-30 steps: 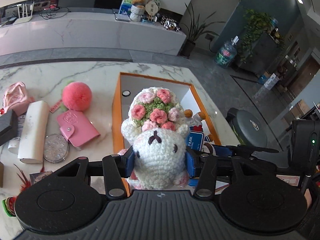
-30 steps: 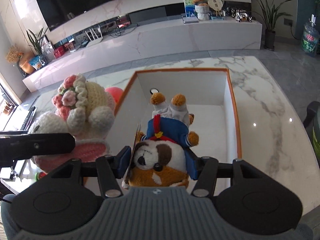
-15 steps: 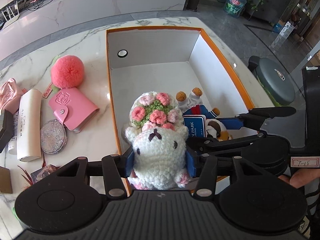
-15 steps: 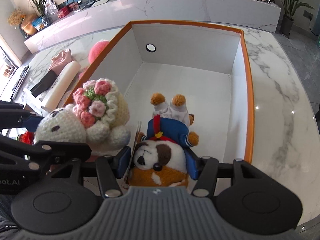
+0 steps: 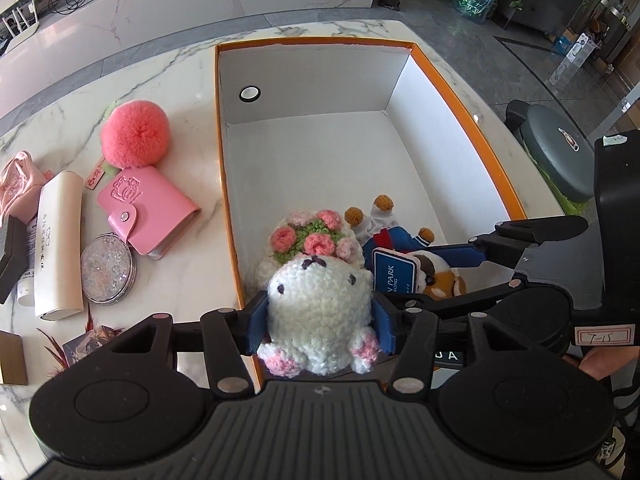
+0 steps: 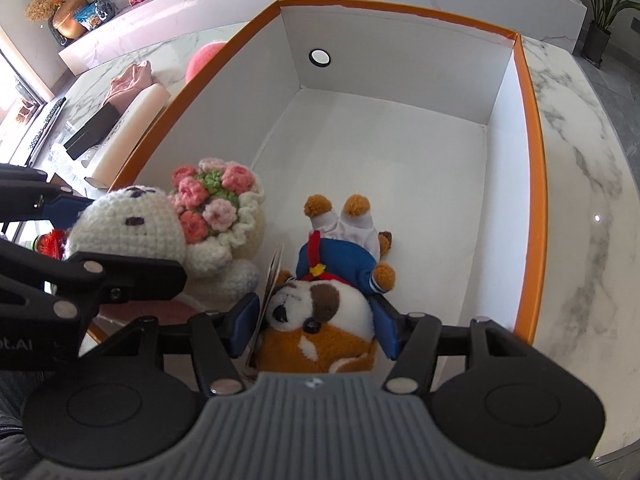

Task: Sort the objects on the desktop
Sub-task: 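Lower both plushes into the box and open both tools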

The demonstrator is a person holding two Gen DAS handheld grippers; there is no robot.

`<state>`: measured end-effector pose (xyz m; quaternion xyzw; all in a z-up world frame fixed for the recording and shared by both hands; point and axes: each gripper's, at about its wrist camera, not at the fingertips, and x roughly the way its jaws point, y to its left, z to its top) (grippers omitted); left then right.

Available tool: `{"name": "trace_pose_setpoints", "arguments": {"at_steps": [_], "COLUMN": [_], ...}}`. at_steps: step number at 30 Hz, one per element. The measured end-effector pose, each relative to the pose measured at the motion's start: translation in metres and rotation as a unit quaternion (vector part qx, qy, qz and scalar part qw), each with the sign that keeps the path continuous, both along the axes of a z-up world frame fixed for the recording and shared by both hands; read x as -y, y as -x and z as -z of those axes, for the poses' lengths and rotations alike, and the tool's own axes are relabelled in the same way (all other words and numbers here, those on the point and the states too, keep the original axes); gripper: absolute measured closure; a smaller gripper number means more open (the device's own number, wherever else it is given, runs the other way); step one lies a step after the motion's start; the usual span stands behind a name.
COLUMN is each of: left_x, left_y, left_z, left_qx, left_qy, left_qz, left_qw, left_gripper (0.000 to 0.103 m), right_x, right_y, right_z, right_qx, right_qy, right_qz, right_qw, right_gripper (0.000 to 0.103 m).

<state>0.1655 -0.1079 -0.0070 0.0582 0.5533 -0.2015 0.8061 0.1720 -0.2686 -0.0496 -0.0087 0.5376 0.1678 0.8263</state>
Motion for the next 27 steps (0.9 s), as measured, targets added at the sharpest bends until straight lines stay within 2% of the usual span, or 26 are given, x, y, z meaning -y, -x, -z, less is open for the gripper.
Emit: {"name": "trace_pose_setpoints", "arguments": {"at_steps": [6,8,9,10,14,19,22,25,27], "left_x": [-0.003,-0.004,-0.004,-0.004,-0.003,-0.014,-0.023,-0.031,-0.036], "left_y": [0.001,0.001,0.002,0.003,0.010,0.017,0.021,0.023,0.023], "left_z": [-0.001,-0.003,-0.004,-0.006,-0.015,-0.027,-0.029,-0.024,-0.018], "left_qx": [0.001,0.002,0.005,0.008,0.029,0.045,0.048,0.036,0.023], "left_qy": [0.014,0.020,0.022,0.020,0.017,0.018,0.010,0.005,0.006], "left_qz": [-0.004,-0.008,-0.008,-0.008,-0.002,-0.016,-0.030,-0.042,-0.049], "left_qw": [0.9999,0.9998,0.9997,0.9997,0.9995,0.9987,0.9984,0.9985,0.9985], "left_gripper": [0.041,0.039,0.037,0.036,0.036,0.038,0.042,0.050,0.059], "right_x": [-0.001,-0.002,-0.002,-0.003,-0.001,0.012,0.026,0.041,0.053], "right_y": [0.001,0.002,0.004,0.006,0.014,0.027,0.036,0.041,0.043], "right_z": [-0.003,-0.005,-0.006,-0.008,-0.019,-0.038,-0.052,-0.060,-0.060], "right_qx": [0.002,0.000,0.001,0.004,0.022,0.054,0.082,0.101,0.100], "right_qy": [0.001,-0.005,-0.010,-0.010,-0.003,-0.009,-0.008,0.011,0.009], "right_qz": [-0.001,-0.007,-0.010,-0.014,-0.016,0.003,0.030,0.064,0.086], "right_qw": [1.000,1.000,1.000,1.000,1.000,0.999,0.996,0.993,0.991], "right_gripper": [0.038,0.032,0.025,0.024,0.024,0.025,0.034,0.037,0.058]}}
